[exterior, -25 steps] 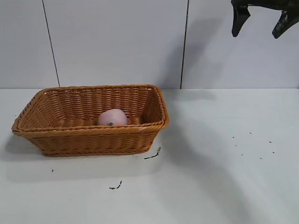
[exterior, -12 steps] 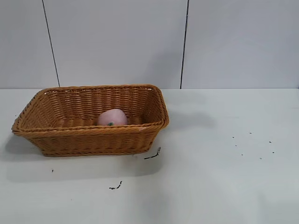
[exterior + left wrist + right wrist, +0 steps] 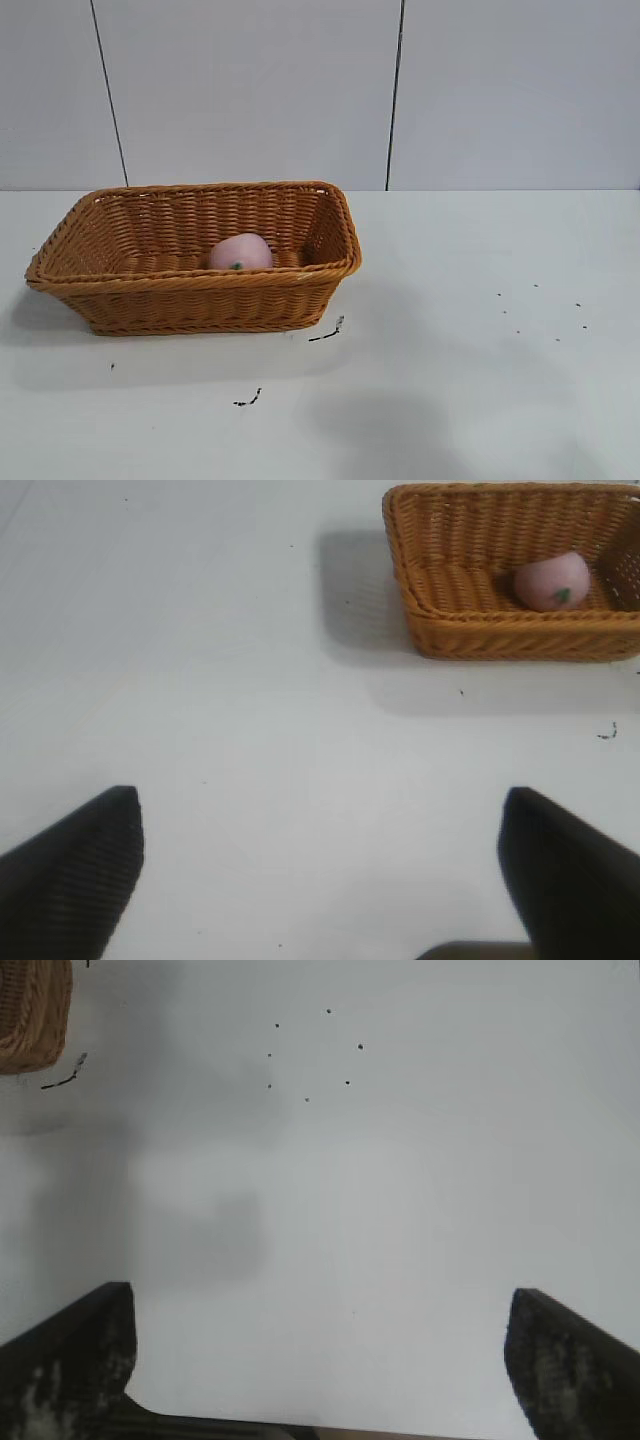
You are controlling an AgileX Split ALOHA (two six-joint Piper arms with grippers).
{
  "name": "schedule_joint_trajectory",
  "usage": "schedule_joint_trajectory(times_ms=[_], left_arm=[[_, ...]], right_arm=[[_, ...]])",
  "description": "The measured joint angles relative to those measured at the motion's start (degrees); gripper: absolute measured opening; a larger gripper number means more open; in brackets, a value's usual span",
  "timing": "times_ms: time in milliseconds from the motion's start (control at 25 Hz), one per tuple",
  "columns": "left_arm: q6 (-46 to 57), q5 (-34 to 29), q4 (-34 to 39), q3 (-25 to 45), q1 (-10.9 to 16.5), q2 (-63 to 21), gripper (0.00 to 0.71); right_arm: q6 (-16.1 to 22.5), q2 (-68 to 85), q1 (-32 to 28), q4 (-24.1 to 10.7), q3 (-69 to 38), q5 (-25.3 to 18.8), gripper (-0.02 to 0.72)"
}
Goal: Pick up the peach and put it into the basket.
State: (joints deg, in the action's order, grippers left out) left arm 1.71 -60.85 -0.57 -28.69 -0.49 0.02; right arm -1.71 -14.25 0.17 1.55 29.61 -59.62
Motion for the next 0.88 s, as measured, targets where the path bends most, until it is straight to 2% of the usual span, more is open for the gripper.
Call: schedule_joint_trajectory(times_ms=[320, 880], left_arm=[[0.0, 0.0, 0.0, 0.0, 0.0, 0.0, 0.693], [0.0, 0.0, 0.0, 0.0, 0.0, 0.0, 0.693]], right_arm=[[0.0, 13.7, 0.0, 0.0, -1.3, 0.6, 0.696], [0.1, 14.5, 0.0, 0.0, -1.3, 0.7, 0.696]])
